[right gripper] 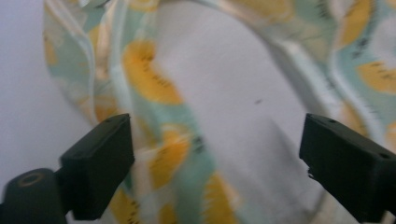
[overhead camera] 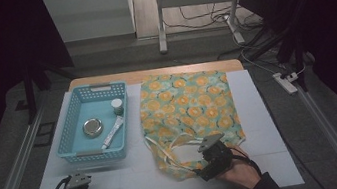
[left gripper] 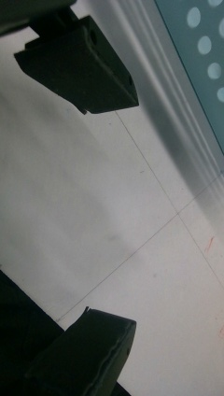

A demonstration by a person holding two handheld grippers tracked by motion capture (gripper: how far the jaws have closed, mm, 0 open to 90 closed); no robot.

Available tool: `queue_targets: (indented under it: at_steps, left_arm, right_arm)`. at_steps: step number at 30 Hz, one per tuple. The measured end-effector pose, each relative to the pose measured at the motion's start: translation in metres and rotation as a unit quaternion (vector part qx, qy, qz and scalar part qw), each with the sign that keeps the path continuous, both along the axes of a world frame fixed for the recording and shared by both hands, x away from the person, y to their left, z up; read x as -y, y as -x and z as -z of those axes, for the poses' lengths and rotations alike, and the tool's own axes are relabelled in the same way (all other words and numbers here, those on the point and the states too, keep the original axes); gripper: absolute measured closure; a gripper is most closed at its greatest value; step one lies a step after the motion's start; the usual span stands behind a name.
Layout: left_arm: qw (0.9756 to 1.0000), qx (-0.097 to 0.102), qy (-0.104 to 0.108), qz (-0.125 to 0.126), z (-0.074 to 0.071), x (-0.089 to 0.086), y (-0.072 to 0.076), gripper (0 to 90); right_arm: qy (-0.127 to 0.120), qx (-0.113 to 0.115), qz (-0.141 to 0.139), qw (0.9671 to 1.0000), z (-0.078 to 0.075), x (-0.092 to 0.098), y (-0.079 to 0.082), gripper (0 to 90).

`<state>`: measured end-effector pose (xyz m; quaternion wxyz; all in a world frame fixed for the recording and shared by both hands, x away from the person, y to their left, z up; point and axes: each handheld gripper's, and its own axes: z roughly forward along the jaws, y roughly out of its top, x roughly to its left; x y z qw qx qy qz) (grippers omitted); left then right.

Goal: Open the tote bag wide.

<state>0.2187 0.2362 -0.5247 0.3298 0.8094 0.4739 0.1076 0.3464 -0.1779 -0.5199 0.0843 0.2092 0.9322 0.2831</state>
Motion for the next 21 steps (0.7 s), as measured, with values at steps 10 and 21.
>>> queue_targets:
  at_steps: [10, 21]
  left_arm:
    - [1.0, 0.001, -0.008, 0.005, 0.0, 0.002, 0.0, 0.6]
    - [0.9999, 0.0, -0.011, 0.006, 0.0, 0.003, 0.0, 0.7]
  right_arm:
    - [-0.01, -0.002, -0.022, 0.9997, -0.007, 0.005, 0.005, 70.5]
    - [-0.056, -0.026, -0.018, 0.9979, -0.021, 0.013, -0.001, 89.6]
